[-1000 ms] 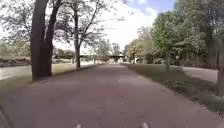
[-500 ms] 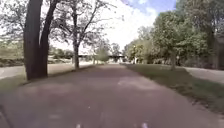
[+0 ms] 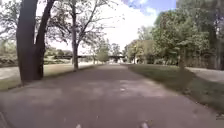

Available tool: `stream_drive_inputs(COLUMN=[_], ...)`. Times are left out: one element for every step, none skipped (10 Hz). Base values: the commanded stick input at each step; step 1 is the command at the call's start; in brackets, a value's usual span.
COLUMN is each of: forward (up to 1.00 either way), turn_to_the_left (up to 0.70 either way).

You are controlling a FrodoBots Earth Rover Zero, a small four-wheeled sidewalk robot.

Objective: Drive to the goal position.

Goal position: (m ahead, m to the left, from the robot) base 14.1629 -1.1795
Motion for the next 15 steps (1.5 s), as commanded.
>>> stream_drive_inputs(forward=[1.00, 1.00, 1.00, 1.00, 1.00, 1.00, 1.00, 1.00, 1.00, 1.00, 1.00, 1.00, 1.00, 1.00, 1.00], turn_to_the_left=[0.00, 0.00, 0.00, 0.00, 0.00, 0.00, 0.00, 0.00, 0.00, 0.00, 0.00, 0.00, 0.00, 0.00, 0.00])
